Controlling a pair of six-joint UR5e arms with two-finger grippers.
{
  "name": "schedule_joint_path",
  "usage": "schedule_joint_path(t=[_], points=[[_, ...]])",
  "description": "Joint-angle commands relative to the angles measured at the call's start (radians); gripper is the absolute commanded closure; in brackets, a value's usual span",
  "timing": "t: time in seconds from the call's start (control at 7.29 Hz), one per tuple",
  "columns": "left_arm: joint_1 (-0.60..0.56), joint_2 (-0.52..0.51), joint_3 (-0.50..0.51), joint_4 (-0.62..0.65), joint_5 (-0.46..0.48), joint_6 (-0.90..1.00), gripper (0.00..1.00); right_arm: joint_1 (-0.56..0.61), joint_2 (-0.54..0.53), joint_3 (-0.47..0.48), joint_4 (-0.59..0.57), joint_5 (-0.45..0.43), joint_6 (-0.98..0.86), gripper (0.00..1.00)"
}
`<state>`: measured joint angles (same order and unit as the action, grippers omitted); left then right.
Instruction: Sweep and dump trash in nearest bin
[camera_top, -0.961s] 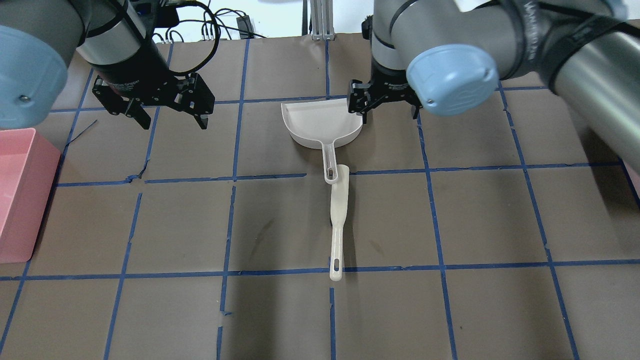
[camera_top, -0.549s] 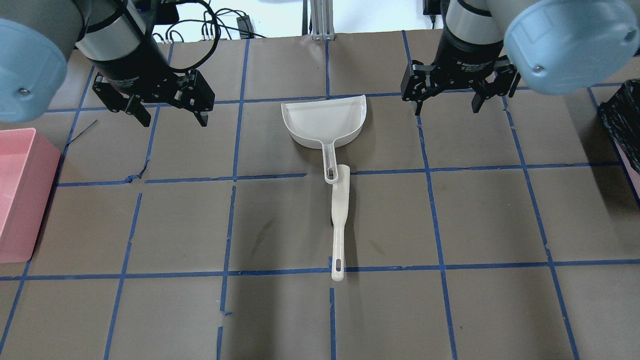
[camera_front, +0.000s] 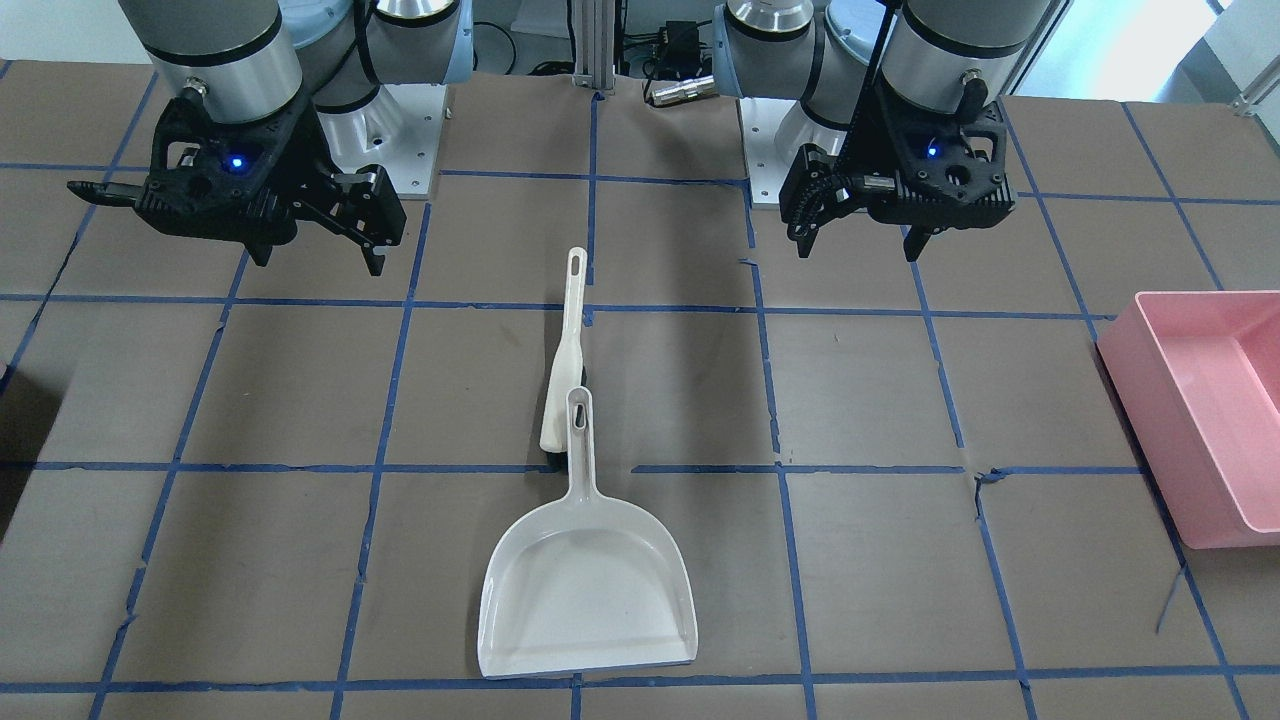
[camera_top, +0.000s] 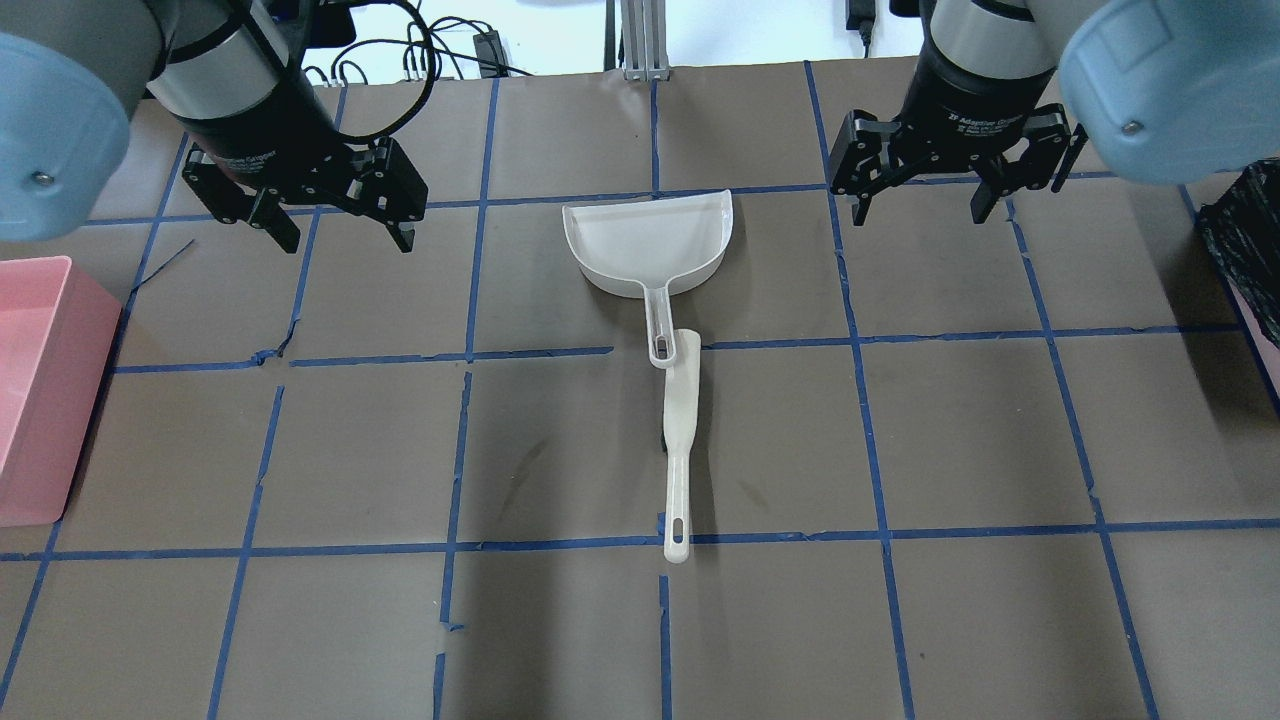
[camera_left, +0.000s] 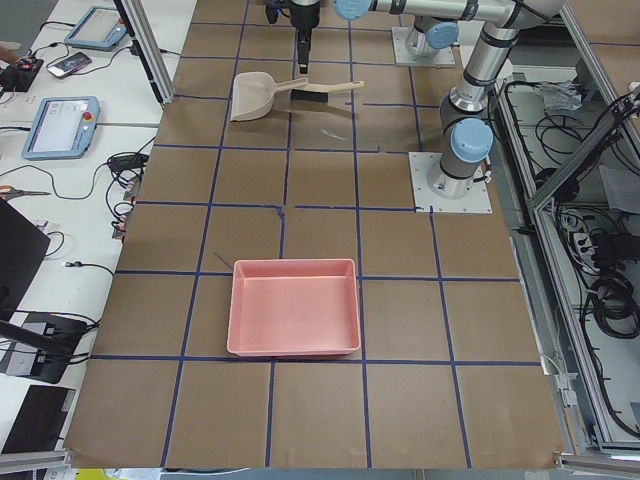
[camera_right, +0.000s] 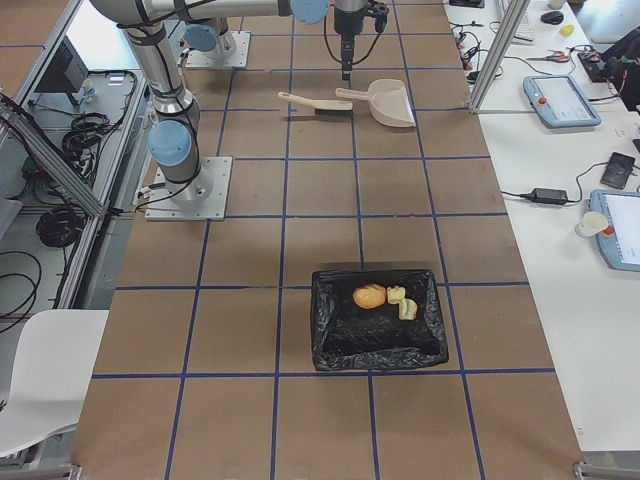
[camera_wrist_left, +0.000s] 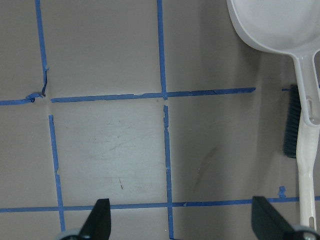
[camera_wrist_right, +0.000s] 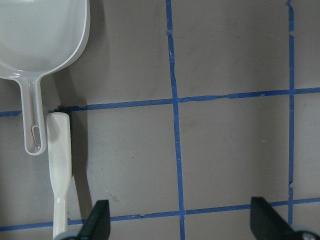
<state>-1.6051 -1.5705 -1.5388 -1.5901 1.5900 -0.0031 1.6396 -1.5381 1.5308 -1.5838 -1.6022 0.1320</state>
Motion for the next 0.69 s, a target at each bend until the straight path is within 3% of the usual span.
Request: schedule_joint_path(t=[0.0, 0.55], points=[[-0.001, 0.001, -0.009, 0.001, 0.002, 0.000, 0.00, 0.000, -0.001, 0.000, 0.005, 0.024, -0.003, 0.00], [-0.003, 0.000, -0.029, 0.005, -0.010, 0.000, 0.00, 0.000, 0.001, 0.002, 0.007, 0.022, 0.000, 0.00]])
